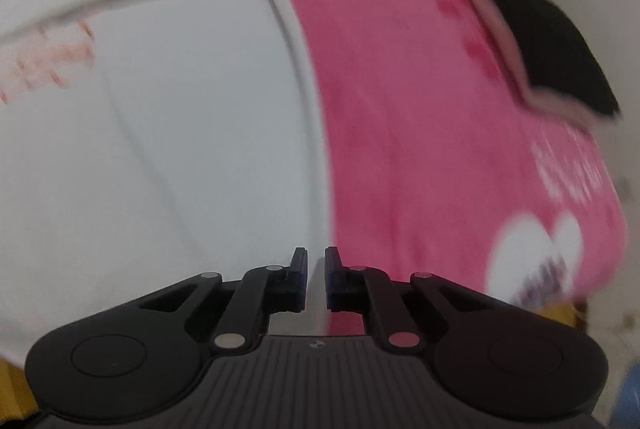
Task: Fold clothes
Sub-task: 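Close the right tool and lift it off the sweatshirt edge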
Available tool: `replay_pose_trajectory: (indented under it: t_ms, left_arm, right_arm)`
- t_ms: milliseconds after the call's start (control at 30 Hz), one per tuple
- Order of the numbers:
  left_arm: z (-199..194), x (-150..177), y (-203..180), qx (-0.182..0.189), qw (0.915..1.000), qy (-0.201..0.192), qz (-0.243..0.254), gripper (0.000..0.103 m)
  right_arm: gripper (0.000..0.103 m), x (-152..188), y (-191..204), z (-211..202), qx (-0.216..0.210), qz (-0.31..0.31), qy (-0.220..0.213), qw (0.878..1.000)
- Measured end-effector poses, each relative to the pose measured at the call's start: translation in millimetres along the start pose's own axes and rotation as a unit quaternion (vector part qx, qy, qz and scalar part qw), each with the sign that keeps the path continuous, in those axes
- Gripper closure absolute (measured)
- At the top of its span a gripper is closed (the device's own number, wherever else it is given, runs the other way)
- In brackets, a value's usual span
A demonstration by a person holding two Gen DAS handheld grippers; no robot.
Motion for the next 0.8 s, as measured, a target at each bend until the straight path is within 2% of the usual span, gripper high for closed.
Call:
replay_pose_trajectory:
  t_ms: [133, 167, 233, 267, 300, 333, 367, 500, 567, 633, 700, 800]
  left_arm:
    - [-2, 2, -1, -0.009, 0.9999, 0.0, 0.004, 0.027]
    - [-2, 3, -1, -0.012, 0.9999, 0.0, 0.005, 0.026]
    - [-2, 5, -1, -0.017, 0.9998, 0.0, 0.007, 0.026]
    - [-3, 7, 0, -0.018, 0.9998, 0.0, 0.008, 0.026]
    - [-3, 8, 1, -0.019, 0.9998, 0.0, 0.008, 0.026]
    - [-3, 9, 2, -0.02, 0.9998, 0.0, 0.007, 0.026]
    - [-3, 10, 2, -0.021, 0.9998, -0.001, 0.006, 0.026]
    - [-4, 10, 2, -0.026, 0.9997, -0.001, 0.002, 0.025]
    - [-3, 10, 1, -0.029, 0.9996, 0.0, 0.001, 0.025]
    - [-2, 9, -2, -0.033, 0.9995, 0.0, 0.001, 0.025]
    - [-2, 10, -2, -0.036, 0.9994, -0.001, 0.005, 0.024]
    - [-3, 12, -3, -0.039, 0.9992, -0.002, 0.003, 0.023]
  right_arm:
    - [0.096, -44, 30, 14, -0.059, -0.04, -0.041, 0.997]
    - [0.096, -49, 32, 20, -0.063, -0.047, -0.041, 0.996]
    - [0.097, -54, 28, 39, -0.031, -0.062, -0.03, 0.997]
    - [0.097, -56, 16, 49, -0.001, -0.047, -0.022, 0.999]
    - [0.102, -58, -1, 55, 0.013, -0.013, -0.015, 1.0]
    - [0.103, -62, -18, 58, 0.019, 0.024, -0.008, 0.999]
    - [0.103, -66, -25, 54, 0.025, 0.034, -0.014, 0.999]
    - [0.103, -82, -2, 33, -0.059, -0.031, -0.047, 0.997]
    - [0.103, -86, 25, 34, -0.116, -0.081, -0.048, 0.989]
    - [0.103, -93, 39, 48, -0.151, -0.099, -0.038, 0.983]
    - [0.103, -103, 42, 65, -0.129, -0.111, -0.034, 0.985]
    - [0.103, -129, 13, 82, -0.056, -0.066, -0.044, 0.995]
Point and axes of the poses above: each gripper's, at about its wrist camera, not at the fingertips, and z roughly the way its jaws point, y to its left, x to its underside, the point moved 1 cm from there along z, roughly the way its jaws point, and after that the axes turned 1 degree about y, right-handed, at the moved point
